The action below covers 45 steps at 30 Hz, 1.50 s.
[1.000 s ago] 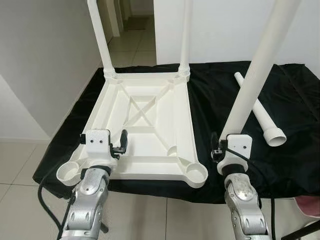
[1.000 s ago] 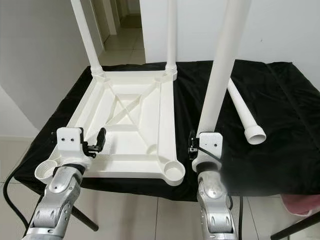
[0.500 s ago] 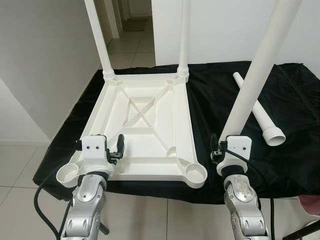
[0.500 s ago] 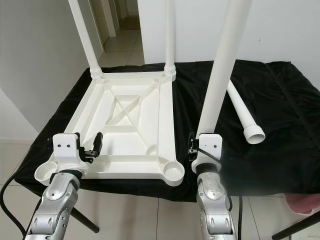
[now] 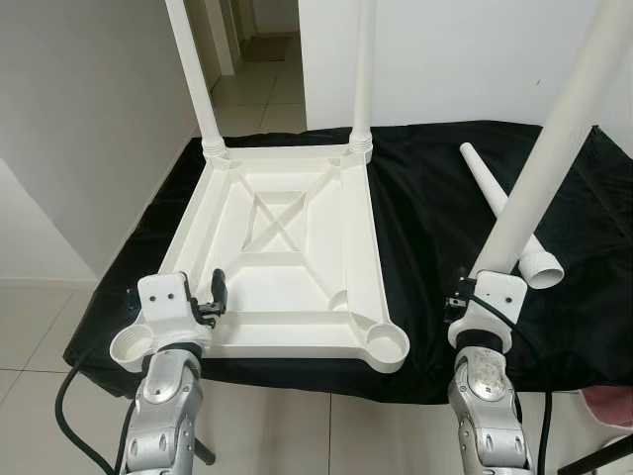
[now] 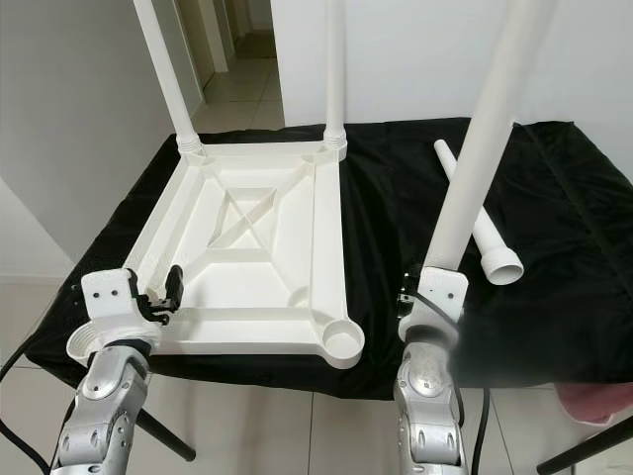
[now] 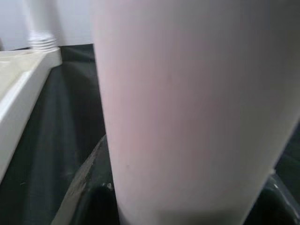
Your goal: Building children table
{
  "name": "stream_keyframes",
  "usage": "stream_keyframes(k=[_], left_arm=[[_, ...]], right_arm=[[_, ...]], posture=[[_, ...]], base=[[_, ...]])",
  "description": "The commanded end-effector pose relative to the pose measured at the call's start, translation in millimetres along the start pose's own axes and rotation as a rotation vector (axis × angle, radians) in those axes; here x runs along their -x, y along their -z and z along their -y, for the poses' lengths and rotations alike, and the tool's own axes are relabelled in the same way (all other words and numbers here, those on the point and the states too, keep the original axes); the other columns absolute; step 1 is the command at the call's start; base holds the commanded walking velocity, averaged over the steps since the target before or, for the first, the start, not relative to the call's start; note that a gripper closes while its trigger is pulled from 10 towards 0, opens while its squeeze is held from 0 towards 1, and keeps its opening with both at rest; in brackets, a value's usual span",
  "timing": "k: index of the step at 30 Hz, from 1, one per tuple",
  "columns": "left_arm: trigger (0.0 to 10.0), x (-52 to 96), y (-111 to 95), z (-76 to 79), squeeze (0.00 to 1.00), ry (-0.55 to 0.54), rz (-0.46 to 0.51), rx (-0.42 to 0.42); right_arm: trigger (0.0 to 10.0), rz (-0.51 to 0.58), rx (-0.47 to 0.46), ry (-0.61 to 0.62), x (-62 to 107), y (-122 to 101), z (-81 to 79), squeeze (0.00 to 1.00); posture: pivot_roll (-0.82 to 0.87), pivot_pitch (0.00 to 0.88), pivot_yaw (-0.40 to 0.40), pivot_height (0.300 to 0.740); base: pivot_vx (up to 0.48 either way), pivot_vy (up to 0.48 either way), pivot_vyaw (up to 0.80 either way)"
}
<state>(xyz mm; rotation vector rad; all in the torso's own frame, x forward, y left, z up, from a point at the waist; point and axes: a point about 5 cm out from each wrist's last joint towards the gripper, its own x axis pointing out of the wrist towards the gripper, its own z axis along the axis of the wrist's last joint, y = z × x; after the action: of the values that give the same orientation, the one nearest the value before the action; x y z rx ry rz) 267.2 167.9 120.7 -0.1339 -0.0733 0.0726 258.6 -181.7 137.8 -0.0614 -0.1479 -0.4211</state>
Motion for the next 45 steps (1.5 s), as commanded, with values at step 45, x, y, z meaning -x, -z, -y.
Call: stream_keyframes(k=[45], left_arm=[[10.0, 6.7, -28, 13.3, 0.0, 0.165, 0.12, -0.079]], right_arm=[[10.0, 0.109, 0.017, -0.112, -8.6, -20, -2.1, 0.0]], posture=[[-0.05, 0.009, 0.069, 0.74]], base=[[0.0, 0.0, 0.0]])
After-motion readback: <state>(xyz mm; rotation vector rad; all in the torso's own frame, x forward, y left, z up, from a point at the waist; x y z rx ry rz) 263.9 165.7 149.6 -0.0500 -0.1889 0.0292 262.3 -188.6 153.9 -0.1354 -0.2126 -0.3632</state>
